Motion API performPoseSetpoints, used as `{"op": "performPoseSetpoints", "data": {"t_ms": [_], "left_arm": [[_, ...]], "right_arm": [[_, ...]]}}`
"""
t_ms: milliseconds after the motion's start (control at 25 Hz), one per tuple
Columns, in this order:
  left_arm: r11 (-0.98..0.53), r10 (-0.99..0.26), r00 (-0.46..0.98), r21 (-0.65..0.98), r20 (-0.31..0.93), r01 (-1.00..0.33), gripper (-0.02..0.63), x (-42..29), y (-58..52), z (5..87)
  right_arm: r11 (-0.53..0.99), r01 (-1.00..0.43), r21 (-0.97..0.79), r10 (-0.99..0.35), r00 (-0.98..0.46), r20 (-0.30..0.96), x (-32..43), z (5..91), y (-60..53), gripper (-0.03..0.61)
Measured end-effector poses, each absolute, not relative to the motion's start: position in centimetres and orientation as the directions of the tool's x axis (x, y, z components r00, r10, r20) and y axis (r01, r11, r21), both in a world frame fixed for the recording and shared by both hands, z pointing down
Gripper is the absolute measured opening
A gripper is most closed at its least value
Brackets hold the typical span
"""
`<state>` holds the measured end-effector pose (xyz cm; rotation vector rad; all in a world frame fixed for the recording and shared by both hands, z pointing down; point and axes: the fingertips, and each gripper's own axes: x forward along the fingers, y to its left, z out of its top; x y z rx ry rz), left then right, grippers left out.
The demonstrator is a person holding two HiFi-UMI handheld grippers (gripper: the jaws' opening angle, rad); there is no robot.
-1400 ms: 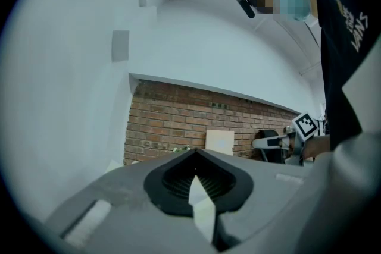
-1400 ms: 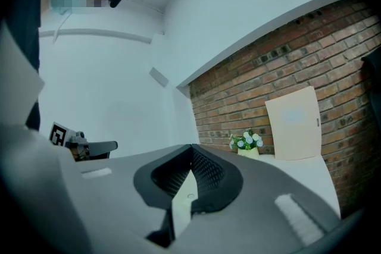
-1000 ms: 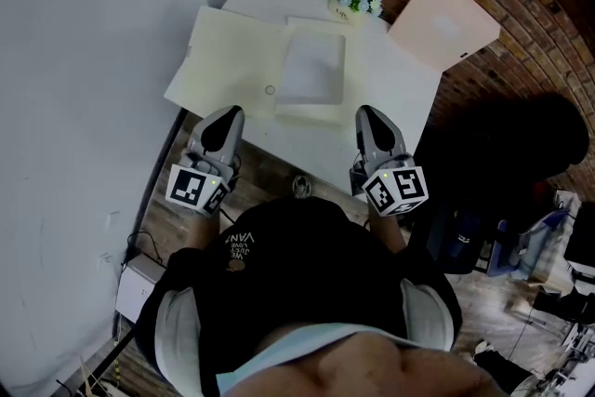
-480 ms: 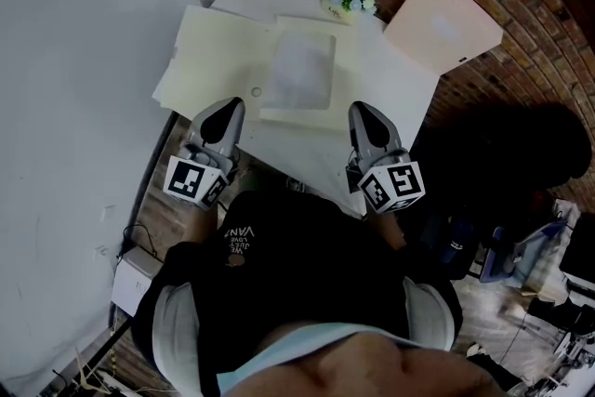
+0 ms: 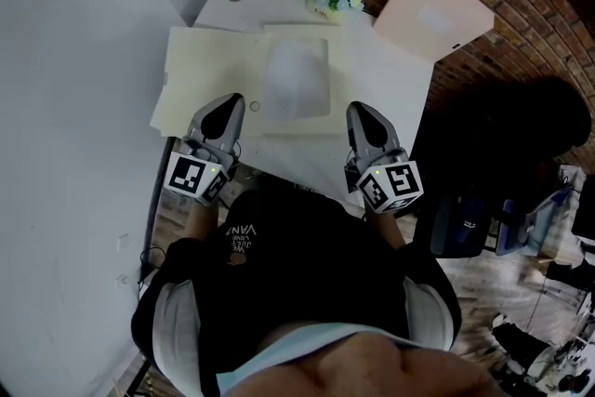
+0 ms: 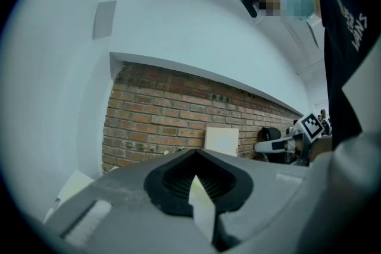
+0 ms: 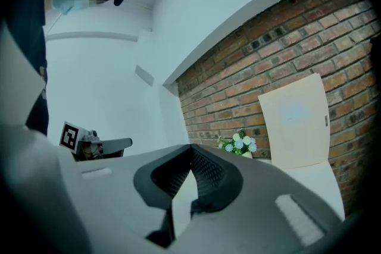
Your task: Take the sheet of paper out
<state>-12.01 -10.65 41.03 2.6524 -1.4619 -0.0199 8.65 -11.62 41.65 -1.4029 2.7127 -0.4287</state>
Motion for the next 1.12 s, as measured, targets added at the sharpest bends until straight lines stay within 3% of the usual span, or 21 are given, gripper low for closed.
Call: {"op": "performPoseSetpoints", "data": {"t_ms": [320,1120], "left_arm": [[-0.63,-0.77,0.636,0.099,0.054,-0.771,0.0,-13.1,-14.4,41.7],[-0.683,-0.699,0.698,0.145,0.155,-0.716,0.0,-12.8,-20.0,46.9]], "right_arm": [[0.458,-0.849,-0.264,-0.871,-0.488,0.061,7.4,40.9,-12.4,0.002],[0.333,-0.908,-0.255,-0.93,-0.361,0.07,7.2,41.9,-13.7,0.002]]}}
